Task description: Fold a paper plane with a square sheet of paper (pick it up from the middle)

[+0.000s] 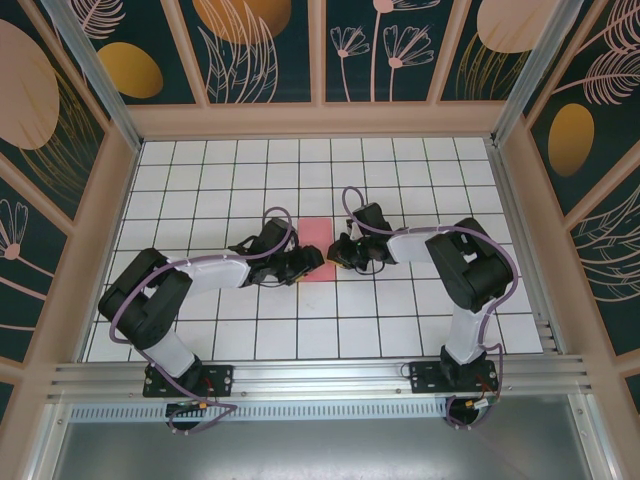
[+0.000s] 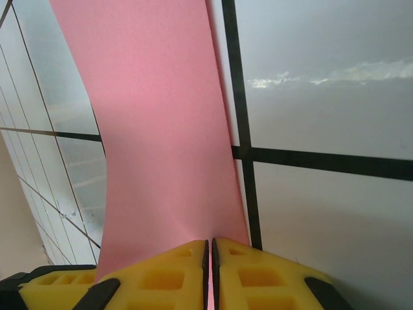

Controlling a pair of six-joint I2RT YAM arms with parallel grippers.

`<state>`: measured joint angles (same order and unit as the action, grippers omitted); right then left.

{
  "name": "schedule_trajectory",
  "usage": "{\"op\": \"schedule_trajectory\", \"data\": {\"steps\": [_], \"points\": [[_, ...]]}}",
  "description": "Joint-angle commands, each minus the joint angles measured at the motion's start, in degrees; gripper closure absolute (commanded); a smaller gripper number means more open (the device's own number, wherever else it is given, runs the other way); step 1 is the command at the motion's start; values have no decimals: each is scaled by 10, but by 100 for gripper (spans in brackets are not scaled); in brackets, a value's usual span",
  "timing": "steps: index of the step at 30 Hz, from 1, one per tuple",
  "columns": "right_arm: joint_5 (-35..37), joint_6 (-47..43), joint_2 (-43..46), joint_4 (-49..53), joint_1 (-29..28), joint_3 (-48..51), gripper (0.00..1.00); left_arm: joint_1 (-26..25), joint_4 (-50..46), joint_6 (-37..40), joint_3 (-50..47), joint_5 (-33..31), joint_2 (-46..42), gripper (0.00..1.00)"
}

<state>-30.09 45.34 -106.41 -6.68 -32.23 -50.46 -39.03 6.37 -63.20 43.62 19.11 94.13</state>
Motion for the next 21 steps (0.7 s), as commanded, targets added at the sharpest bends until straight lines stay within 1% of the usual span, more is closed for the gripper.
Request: {"op": "schedule_trajectory", "data": {"steps": [1,7,8,13,16,18,21], "points": [[22,-8,-11,37,6,16,85,-2,33,9,16,7,-3,40],[10,-10,-9,38,6,16,85,-1,55,13,33,12,14,37],[5,-9,-5,36,22,17,86,-1,55,14,37,12,18,36],[-40,2,30,-26,40,42,85,-2,60,18,50,2,35,36],[-54,6,48,-42,50,50,84,-2,66,15,54,-5,37,34],[-68,10,58,-56,55,57,83,-2,67,18,57,-7,56,33],[-70,7,60,-52,58,59,82,-2,71,16,64,-5,63,32]]}}
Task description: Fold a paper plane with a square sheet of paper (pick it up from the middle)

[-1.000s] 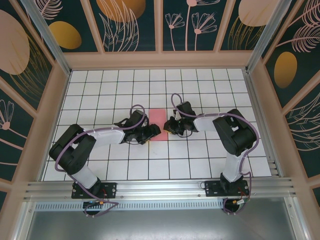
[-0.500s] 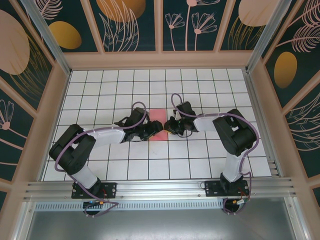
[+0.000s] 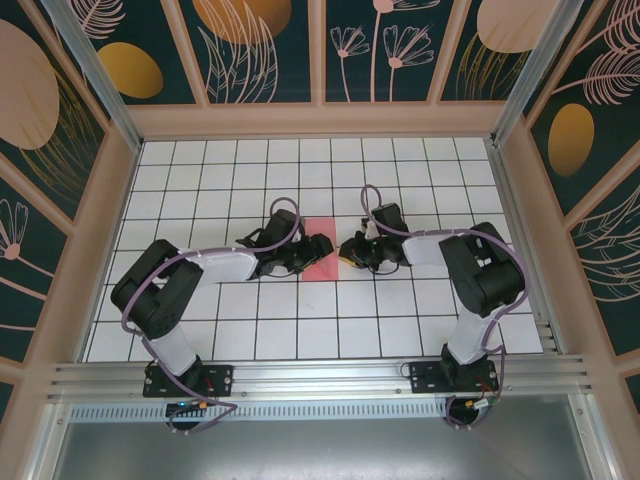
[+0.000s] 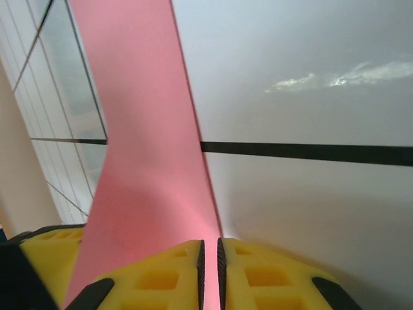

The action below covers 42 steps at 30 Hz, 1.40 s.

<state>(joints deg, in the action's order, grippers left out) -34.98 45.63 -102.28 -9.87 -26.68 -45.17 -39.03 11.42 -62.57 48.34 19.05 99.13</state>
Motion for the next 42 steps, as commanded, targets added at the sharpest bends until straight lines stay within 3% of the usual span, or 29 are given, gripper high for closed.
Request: {"op": "schedule_trajectory", "data": {"steps": [1,6,15,34,42], "points": [[-20,4,18,-20,3,7,82,-2,22,10,18,-4,13,32],[-2,-1,34,-14,6,18,81,-1,13,12,31,-4,26,31],[-17,-22,67,-42,16,43,69,-2,-1,13,40,-17,36,32],[-59,-55,33,-45,9,3,73,-2,-15,12,44,-37,47,67],[-57,-68,-2,-21,4,-29,73,-2,-17,12,43,-37,47,70]]}}
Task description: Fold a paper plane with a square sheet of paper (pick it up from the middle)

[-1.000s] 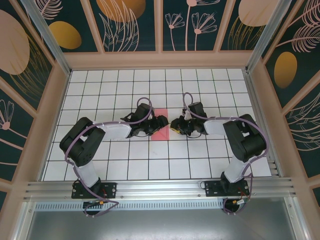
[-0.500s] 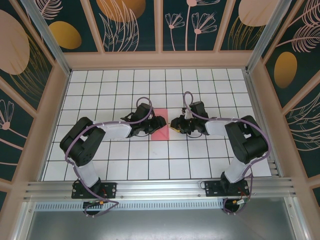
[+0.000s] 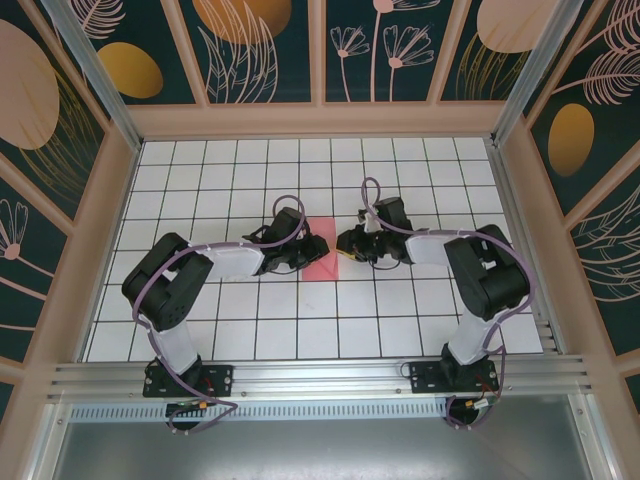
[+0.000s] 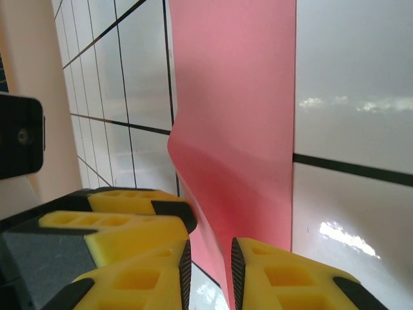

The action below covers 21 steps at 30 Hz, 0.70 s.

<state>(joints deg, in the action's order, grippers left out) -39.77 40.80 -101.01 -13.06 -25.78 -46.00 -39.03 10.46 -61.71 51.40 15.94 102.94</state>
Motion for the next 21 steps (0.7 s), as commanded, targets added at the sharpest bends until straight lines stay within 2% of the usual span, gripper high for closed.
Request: {"op": "schedule_trajectory", "data": {"steps": [1,6,13,21], "points": [[-9,-20,-17,13,-6,-23,73,-1,-8,4,13,-7,9,70],[-21,-25,-27,13,-6,-30,76,-2,-8,4,13,-7,9,70],[2,-56,-38,48,-7,-47,94,-2,-10,11,19,-5,3,71],[31,-103,-57,73,-6,-73,95,-2,7,19,19,15,6,74]]}}
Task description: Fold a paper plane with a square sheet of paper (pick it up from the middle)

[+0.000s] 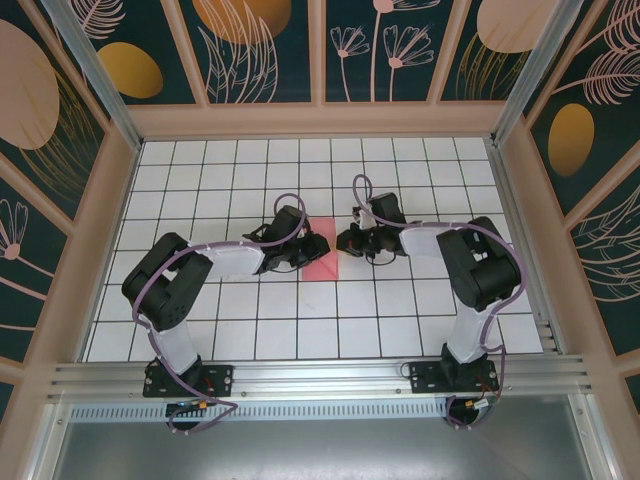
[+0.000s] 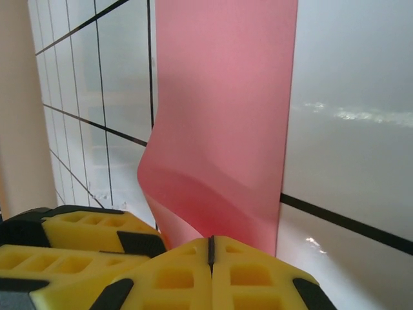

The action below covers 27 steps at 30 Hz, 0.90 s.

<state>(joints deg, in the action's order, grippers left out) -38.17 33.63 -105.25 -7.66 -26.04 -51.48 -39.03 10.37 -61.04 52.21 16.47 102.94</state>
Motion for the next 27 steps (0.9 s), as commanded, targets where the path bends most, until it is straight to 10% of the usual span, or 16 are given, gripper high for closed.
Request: {"op": "schedule_trajectory", "data": {"steps": [1,27], "points": [[17,-33,-18,21,-3,-21,95,-2,11,11,9,13,7,74],[16,-52,-51,41,-5,-48,95,-2,19,18,19,32,29,77]]}}
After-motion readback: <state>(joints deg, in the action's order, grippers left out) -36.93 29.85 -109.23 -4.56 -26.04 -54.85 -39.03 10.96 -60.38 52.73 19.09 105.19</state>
